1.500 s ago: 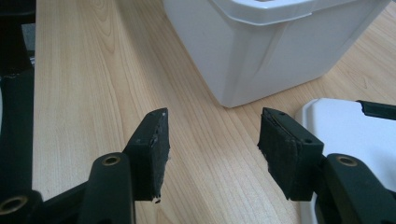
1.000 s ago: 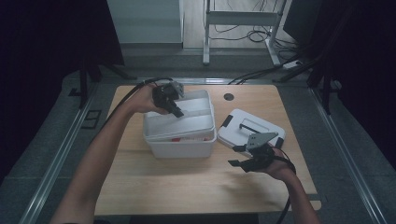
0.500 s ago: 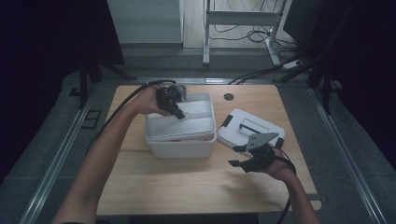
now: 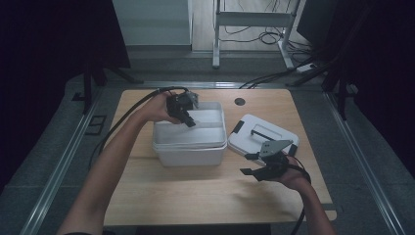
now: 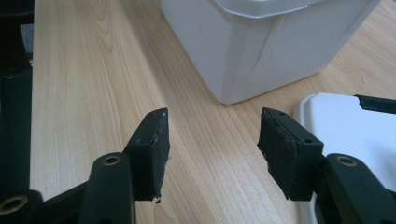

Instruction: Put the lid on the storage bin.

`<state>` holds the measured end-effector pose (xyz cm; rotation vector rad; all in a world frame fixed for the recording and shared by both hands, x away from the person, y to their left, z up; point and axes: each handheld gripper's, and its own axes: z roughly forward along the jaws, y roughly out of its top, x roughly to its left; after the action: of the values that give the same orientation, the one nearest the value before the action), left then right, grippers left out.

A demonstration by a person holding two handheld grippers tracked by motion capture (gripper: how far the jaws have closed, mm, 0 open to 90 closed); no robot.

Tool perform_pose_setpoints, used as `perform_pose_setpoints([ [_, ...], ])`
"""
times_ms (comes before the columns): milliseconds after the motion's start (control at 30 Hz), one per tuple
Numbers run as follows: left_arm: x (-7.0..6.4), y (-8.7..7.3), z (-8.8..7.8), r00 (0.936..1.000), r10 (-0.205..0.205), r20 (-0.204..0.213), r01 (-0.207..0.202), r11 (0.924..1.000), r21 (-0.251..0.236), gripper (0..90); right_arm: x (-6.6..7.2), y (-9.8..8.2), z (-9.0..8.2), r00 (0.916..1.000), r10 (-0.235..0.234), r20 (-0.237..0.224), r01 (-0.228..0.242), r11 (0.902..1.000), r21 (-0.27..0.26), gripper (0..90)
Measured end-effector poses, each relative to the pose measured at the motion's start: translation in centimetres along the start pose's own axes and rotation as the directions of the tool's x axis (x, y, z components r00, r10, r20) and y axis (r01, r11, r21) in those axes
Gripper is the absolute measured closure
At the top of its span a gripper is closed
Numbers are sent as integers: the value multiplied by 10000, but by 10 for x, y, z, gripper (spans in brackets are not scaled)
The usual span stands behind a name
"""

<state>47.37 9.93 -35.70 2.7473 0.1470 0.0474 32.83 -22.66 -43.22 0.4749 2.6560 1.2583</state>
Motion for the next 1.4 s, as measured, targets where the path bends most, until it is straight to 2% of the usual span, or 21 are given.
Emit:
perform_pose_setpoints([
  [133,1,-2,3,10000,-29,62,29,10000,-54,884,0,-1,1,10000,-5,11,5,10000,19,427],
  [233,1,-4,2,9999,-106,2,106,9998,-185,818,0,0,1,10000,-16,9,16,10000,-4,427],
  [300,1,-6,0,9999,0,-112,-1,9999,-162,772,0,0,1,10000,-11,4,11,10000,25,427],
  [333,0,-7,-1,9998,-156,-93,153,9993,-340,754,0,0,1,10000,-8,14,7,10000,28,427],
  [367,1,-7,-2,9999,-138,-97,135,9993,-336,751,0,0,1,10000,-2,17,2,10000,24,427],
  [467,0,-9,-2,9998,-158,-85,156,9995,-286,778,-1,0,2,10000,-14,12,14,10000,7,427],
  [500,0,-9,-2,10000,-41,-78,39,9998,-182,793,0,0,2,10000,-16,5,16,10000,15,427],
  [700,0,-10,1,9997,-219,90,221,9995,-236,874,0,1,3,10000,-71,-12,71,10000,35,427],
  [733,1,-10,1,9999,-122,89,123,9998,-161,878,0,1,3,10000,-60,-11,60,10000,30,427],
  [800,0,-10,1,9997,-228,95,231,9994,-267,881,0,1,2,10000,-16,-5,16,10000,18,427],
  [1133,0,-12,-3,9997,-257,45,259,9989,-385,895,0,1,2,10000,-32,14,32,10000,16,427],
  [1167,0,-12,-4,9999,-163,27,164,9993,-330,895,0,1,2,10000,-30,14,30,10000,3,427],
  [1400,-2,-10,-1,9998,-145,148,152,9989,-439,894,1,1,2,10000,-29,35,29,10000,13,427],
])
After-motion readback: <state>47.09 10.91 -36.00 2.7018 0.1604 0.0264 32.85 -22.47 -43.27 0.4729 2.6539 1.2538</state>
